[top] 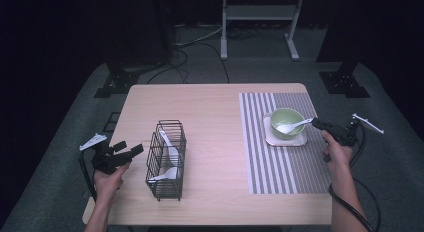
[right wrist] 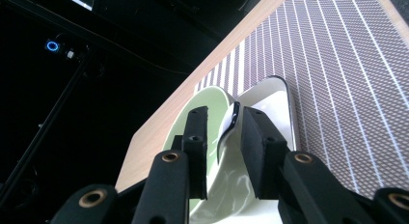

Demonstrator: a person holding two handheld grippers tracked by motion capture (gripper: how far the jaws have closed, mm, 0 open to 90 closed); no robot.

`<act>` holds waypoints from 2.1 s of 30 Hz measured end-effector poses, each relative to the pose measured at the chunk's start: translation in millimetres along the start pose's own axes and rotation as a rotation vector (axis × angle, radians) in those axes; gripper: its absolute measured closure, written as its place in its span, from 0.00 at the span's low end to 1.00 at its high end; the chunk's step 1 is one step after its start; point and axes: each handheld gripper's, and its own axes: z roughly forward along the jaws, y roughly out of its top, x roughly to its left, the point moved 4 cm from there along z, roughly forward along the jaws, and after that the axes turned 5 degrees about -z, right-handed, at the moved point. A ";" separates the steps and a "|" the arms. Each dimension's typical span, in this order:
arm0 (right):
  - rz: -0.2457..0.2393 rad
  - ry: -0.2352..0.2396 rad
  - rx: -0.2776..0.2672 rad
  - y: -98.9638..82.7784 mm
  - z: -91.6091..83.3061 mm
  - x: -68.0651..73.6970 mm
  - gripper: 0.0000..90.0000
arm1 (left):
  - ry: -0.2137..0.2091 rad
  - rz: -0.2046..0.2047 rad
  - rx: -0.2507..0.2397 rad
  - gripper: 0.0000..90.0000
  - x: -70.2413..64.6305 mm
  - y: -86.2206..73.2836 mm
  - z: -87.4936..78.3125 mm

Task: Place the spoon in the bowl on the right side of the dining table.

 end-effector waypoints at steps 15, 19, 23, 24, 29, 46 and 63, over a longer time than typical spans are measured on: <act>-0.030 0.026 0.027 -7.6 -9.6 3.6 0.63 | 0.002 0.007 0.007 0.03 -1.1 -0.9 0.5; -0.044 0.024 0.038 -10.2 -9.8 4.9 0.57 | 0.004 0.005 0.003 0.03 -0.9 -0.6 -0.3; -0.065 0.019 0.056 -13.8 -10.2 6.7 0.50 | 0.003 0.005 0.002 0.03 -0.8 -0.5 -0.3; -0.069 0.017 0.056 -14.1 -10.3 6.8 0.47 | 0.003 0.006 0.005 0.03 -0.6 -0.7 -0.3; -0.079 0.007 0.067 -16.1 -11.0 8.6 0.39 | 0.003 0.008 0.006 0.03 -0.6 -0.7 -0.1; -0.155 0.009 0.105 -29.1 -14.0 23.7 0.32 | 0.003 0.010 0.012 0.03 -0.7 -1.9 1.0; -0.209 0.009 0.148 -48.1 -14.2 29.3 0.28 | 0.000 0.019 0.017 0.03 -2.5 -2.4 1.6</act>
